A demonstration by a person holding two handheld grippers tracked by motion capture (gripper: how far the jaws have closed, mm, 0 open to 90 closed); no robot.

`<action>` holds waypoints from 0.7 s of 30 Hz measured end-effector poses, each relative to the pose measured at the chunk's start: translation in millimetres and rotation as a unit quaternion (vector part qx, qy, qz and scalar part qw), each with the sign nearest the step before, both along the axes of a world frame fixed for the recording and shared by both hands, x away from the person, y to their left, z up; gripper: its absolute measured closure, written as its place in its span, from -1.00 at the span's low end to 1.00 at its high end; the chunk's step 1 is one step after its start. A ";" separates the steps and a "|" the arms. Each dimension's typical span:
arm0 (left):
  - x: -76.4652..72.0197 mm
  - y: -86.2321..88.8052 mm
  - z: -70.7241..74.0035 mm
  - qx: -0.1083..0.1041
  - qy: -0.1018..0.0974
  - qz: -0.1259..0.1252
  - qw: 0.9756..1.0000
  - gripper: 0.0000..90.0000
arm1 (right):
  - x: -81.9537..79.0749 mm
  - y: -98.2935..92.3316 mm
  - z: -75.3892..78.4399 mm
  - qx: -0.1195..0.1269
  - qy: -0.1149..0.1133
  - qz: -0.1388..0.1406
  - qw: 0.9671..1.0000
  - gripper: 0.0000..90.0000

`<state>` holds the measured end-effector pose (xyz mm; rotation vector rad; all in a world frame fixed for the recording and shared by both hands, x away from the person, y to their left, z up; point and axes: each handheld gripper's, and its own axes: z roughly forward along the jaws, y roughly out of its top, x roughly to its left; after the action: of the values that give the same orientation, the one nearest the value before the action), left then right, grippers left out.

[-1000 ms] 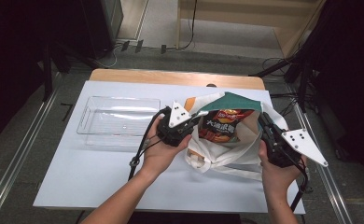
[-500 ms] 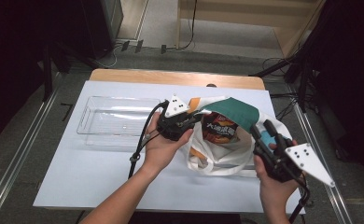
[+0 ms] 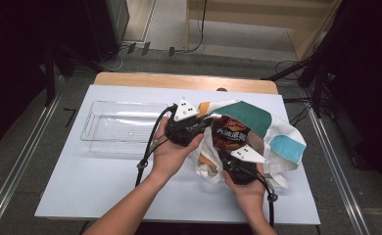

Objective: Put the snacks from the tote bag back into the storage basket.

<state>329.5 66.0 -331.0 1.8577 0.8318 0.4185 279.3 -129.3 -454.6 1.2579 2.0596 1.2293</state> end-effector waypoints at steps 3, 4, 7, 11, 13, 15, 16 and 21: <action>4.7 -1.9 -2.5 0.003 0.003 0.002 1.000 0.87 | -8.0 4.4 -14.8 -0.021 0.010 0.019 1.000 1.00; 6.1 -2.1 -3.1 0.000 0.005 0.002 1.000 0.86 | -8.7 3.5 -16.3 -0.021 0.016 0.022 0.999 1.00; 7.3 -3.7 -3.4 -0.009 0.005 0.005 1.000 0.80 | -9.4 1.3 -16.5 -0.016 0.032 0.031 0.999 1.00; 4.3 -5.0 -0.4 -0.008 -0.001 0.000 1.000 0.86 | -17.1 -7.0 -8.1 0.005 -0.001 0.000 1.000 0.92; 3.0 -5.0 0.6 -0.003 -0.001 -0.004 1.000 0.87 | -22.4 -15.5 1.5 0.025 -0.048 -0.037 0.998 0.80; 2.6 -5.0 0.7 -0.002 -0.002 -0.005 1.000 0.88 | -22.9 -19.6 7.5 0.032 -0.066 -0.058 0.996 0.72; 2.1 -5.2 1.1 -0.002 -0.002 -0.004 1.000 0.87 | -19.3 -29.0 19.7 0.046 -0.086 -0.091 0.991 0.57; 1.3 -7.1 1.2 -0.003 -0.002 -0.009 1.000 0.87 | -1.0 -44.6 37.3 0.080 -0.075 -0.155 0.982 0.18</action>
<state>330.8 58.8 -329.9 1.8569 0.8124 0.4090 278.3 -173.8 -417.2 1.4468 1.6130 1.3157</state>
